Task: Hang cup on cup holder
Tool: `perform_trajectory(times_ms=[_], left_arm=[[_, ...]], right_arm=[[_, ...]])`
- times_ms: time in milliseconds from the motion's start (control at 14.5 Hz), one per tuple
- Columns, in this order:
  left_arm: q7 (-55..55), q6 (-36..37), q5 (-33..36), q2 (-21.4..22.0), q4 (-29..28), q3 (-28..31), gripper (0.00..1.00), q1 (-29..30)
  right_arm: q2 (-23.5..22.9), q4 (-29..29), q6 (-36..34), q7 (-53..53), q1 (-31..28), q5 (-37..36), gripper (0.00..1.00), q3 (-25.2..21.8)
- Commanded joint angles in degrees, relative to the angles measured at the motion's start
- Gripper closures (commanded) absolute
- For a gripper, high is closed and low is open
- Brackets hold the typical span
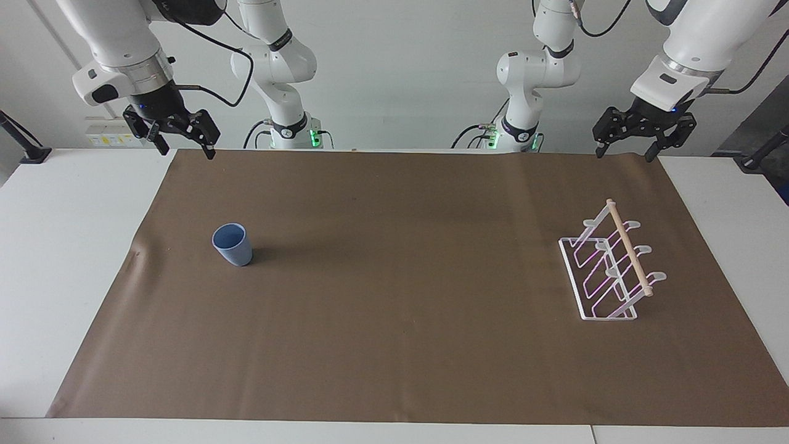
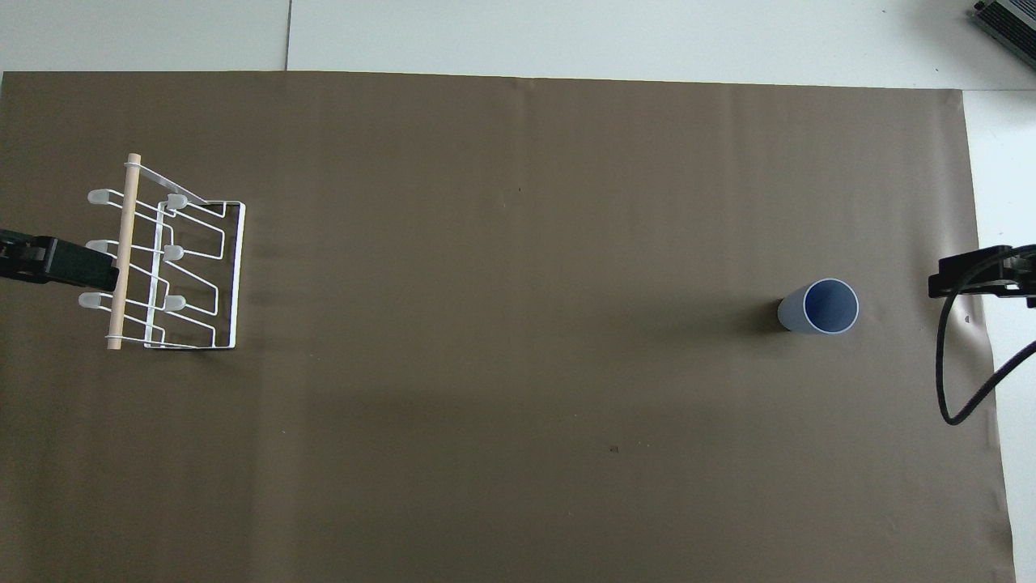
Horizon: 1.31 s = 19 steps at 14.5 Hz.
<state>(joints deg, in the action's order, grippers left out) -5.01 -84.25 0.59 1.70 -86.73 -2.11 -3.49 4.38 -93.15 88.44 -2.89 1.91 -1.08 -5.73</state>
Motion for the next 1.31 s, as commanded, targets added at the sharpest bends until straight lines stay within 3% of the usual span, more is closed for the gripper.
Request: perform_trajectory(times_ms=[0, 1240], left_arm=[[0.3, 0.3, 0.8, 1.5, -1.6, 0.1, 0.0, 0.0], [0.4, 0.3, 0.8, 1.5, -1.6, 0.1, 0.0, 0.0]], right_arm=[[1.3, -1.6, 0.6, -1.3, -0.2, 1.0, 0.0, 0.4], [2.4, -4.6, 1.0, 3.2, -0.4, 1.0, 0.0, 0.4]])
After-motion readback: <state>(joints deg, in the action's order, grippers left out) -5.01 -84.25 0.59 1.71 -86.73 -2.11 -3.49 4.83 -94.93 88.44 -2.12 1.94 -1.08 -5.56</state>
